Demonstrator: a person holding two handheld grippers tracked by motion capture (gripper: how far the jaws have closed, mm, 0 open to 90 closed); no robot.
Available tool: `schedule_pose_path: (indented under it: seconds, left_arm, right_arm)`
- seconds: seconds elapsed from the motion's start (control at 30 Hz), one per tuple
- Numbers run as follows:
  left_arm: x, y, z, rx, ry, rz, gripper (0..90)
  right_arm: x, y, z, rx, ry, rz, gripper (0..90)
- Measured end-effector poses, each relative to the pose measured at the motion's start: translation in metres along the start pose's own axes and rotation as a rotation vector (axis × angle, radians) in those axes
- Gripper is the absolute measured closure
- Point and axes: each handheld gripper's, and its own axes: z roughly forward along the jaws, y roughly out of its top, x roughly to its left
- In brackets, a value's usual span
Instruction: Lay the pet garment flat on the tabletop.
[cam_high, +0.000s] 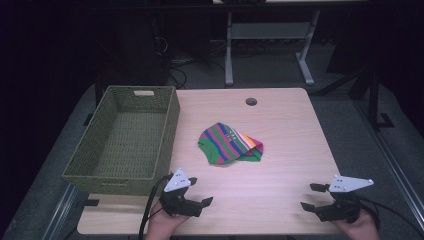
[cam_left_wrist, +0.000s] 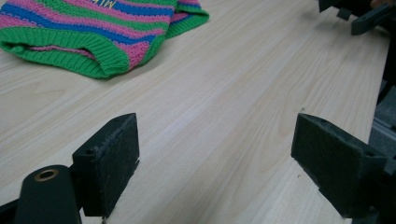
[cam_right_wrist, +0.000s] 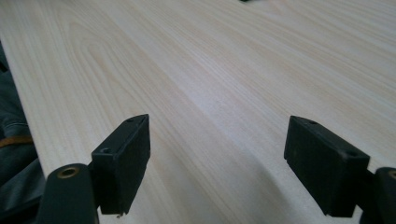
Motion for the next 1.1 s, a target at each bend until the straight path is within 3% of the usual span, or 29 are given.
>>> schedule_pose_path:
  seconds: [0.4,0.6,0.83,0.97,1.1]
  left_arm:
    - [0.003,0.0,0.0,0.006,0.003,0.008,14.8]
    - [0.003,0.0,0.0,0.015,0.013,0.027,14.7]
    - [0.004,-0.001,-0.002,0.008,0.011,0.021,14.7]
    - [0.004,-0.001,-0.002,0.017,0.012,0.042,14.7]
    - [0.008,-0.002,-0.002,0.007,0.001,0.018,14.7]
  right_arm:
    - [0.004,0.003,0.002,0.003,-0.006,-0.013,22.4]
    - [0.009,0.01,0.005,-0.002,0.002,-0.034,22.4]
    - [0.015,0.019,0.01,-0.004,0.011,-0.065,21.8]
    - [0.016,0.024,0.015,0.02,0.018,-0.065,21.6]
    - [0.018,0.037,0.021,0.025,0.076,-0.068,21.8]
